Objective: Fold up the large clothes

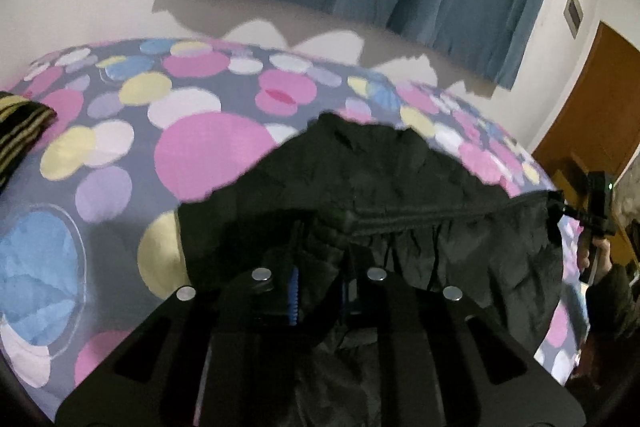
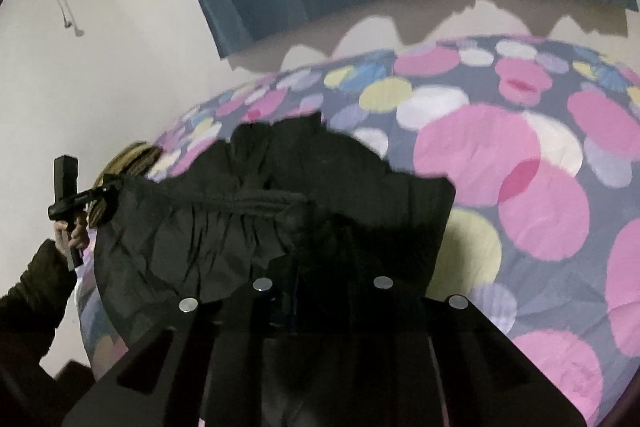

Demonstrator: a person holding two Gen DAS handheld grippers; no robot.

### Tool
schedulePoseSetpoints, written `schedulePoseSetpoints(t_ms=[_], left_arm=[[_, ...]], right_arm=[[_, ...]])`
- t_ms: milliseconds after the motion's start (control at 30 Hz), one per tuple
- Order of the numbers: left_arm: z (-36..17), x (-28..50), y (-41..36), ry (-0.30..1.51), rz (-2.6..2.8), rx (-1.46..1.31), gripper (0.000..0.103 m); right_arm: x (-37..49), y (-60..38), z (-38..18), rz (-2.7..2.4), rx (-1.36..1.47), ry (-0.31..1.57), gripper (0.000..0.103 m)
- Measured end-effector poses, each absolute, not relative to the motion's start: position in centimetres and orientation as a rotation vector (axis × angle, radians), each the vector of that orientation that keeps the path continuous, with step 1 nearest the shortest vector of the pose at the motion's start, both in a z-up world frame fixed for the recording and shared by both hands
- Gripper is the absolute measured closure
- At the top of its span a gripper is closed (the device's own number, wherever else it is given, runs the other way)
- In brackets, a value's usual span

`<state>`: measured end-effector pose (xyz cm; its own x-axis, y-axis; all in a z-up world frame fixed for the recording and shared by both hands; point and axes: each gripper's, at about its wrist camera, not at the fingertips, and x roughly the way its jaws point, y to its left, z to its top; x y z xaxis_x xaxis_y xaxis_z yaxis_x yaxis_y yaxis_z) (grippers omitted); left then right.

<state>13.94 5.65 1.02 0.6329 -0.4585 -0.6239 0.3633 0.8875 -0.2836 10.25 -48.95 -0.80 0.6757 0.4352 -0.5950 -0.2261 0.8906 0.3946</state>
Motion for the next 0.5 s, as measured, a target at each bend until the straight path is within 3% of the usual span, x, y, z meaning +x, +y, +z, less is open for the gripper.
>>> schedulePoseSetpoints(t_ms=[500], left_arm=[[2.7, 25.6, 2.4, 0.782, -0.232, -0.082, 0.091]], right_arm=[[23.0, -49.3, 2.3, 0.283, 0.326, 0.731, 0.088]])
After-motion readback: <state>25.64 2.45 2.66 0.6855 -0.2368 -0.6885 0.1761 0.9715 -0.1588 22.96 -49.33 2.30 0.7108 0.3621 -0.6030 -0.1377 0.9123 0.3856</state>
